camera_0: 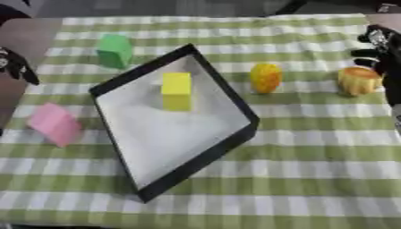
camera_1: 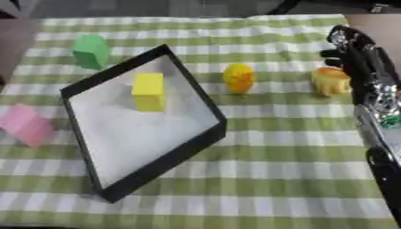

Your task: Pick up objects on the table and place them in the box.

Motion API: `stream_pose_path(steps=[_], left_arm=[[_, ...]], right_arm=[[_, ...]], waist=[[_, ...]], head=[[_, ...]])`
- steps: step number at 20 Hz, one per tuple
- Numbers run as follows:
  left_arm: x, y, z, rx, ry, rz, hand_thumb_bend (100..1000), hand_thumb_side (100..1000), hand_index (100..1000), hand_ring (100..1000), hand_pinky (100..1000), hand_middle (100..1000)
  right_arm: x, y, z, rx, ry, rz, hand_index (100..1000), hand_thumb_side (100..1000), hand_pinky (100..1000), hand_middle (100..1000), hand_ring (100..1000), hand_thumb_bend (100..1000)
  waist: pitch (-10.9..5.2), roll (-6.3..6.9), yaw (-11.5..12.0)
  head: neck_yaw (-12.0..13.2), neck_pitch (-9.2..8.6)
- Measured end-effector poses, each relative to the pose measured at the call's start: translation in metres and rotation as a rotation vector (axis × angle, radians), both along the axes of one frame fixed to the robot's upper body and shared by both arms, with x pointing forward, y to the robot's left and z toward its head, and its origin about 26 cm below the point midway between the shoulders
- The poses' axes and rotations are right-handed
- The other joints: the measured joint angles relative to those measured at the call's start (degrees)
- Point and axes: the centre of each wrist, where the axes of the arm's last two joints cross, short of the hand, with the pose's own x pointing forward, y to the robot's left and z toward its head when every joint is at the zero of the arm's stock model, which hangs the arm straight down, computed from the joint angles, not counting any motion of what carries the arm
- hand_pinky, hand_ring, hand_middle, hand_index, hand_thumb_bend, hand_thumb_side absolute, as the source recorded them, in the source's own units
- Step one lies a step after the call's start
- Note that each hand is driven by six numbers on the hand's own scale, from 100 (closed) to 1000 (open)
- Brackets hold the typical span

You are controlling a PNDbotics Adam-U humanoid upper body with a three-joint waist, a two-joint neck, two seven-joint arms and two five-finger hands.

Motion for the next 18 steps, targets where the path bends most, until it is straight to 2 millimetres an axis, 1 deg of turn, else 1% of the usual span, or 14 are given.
stream_pose_path(steps=[9,18], left_arm=[[0.007,-0.005,-0.010,-0.082,0.021,-0.010,685,100,840,793,811,770],[0.014,-0.006,-0.017,-0.093,0.078,-0.008,681,100,837,801,812,787]], right_arm=[[0.000,0.000,0.000,0.000,0.000,0.000,869,667,776,765,709,100],[0.000,0.000,0.000,0.000,0.000,0.000,869,668,776,766,710,100]], waist=[[0.00,-0.02,-0.1],[0.00,-0.02,-0.2]], head=[[0.3,0.00],[0.3,0.00]])
